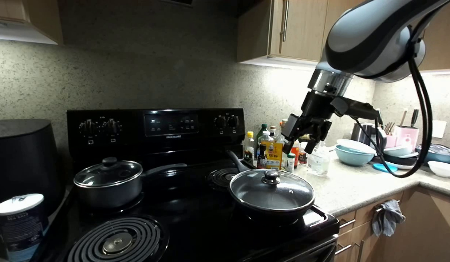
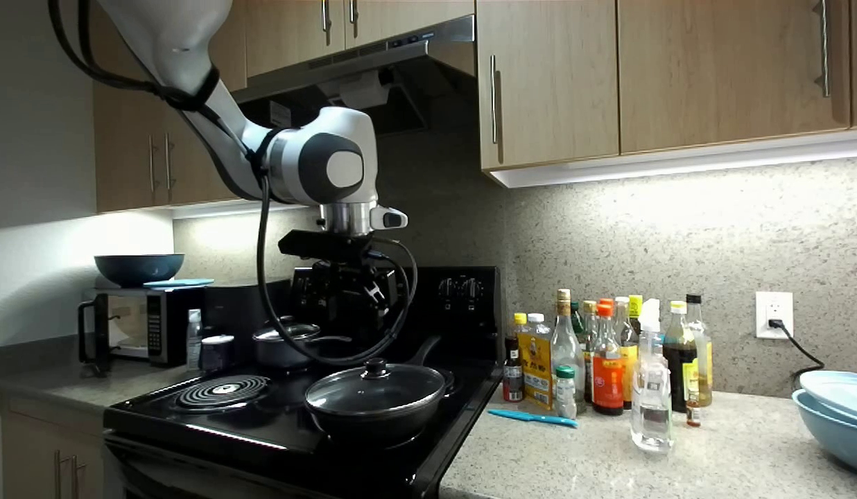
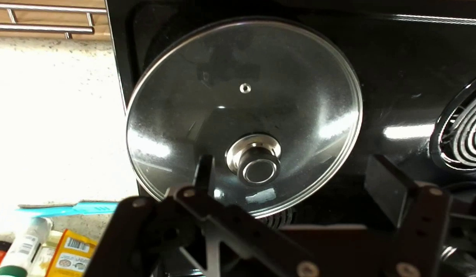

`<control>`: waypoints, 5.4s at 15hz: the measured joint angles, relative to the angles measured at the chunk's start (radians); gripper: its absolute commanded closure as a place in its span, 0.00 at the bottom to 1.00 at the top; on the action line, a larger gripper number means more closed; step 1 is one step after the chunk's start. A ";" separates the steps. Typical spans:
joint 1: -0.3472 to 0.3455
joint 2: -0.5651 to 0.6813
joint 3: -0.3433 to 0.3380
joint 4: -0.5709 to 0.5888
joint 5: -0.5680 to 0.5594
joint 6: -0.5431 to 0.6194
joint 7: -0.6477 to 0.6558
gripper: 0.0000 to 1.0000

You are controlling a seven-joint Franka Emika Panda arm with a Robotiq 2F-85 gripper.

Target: Remove the lid from the pot

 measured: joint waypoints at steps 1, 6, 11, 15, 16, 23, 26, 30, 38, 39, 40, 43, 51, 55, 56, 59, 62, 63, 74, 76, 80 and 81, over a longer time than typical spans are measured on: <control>-0.003 0.004 -0.001 0.000 0.000 0.000 0.000 0.00; -0.003 0.005 0.003 0.001 0.000 0.000 0.000 0.00; -0.003 0.059 0.018 0.047 -0.062 0.000 0.032 0.00; -0.003 0.160 0.041 0.138 -0.125 0.001 0.095 0.00; -0.003 0.185 0.044 0.160 -0.135 0.001 0.108 0.00; -0.004 0.254 0.045 0.217 -0.141 -0.002 0.125 0.00; -0.004 0.257 0.045 0.217 -0.141 -0.007 0.125 0.00; -0.004 0.280 0.045 0.218 -0.141 -0.034 0.125 0.00; -0.005 0.326 0.044 0.222 -0.141 -0.046 0.125 0.00; -0.005 0.326 0.044 0.223 -0.141 -0.047 0.125 0.00; -0.004 0.326 0.045 0.224 -0.141 -0.046 0.125 0.00; -0.002 0.331 0.045 0.245 -0.166 -0.043 0.152 0.00; -0.002 0.442 0.042 0.372 -0.239 -0.061 0.250 0.00; -0.002 0.467 0.040 0.393 -0.239 -0.065 0.253 0.00; -0.002 0.467 0.040 0.393 -0.239 -0.065 0.253 0.00; -0.001 0.467 0.040 0.393 -0.239 -0.064 0.253 0.00; 0.002 0.467 0.040 0.393 -0.239 -0.064 0.253 0.00; 0.005 0.465 0.041 0.392 -0.239 -0.064 0.253 0.00; 0.010 0.431 0.061 0.350 -0.228 -0.065 0.253 0.00; 0.009 0.434 0.059 0.350 -0.228 -0.065 0.253 0.00; 0.006 0.444 0.052 0.349 -0.228 -0.065 0.253 0.00; 0.006 0.447 0.052 0.350 -0.227 -0.065 0.253 0.25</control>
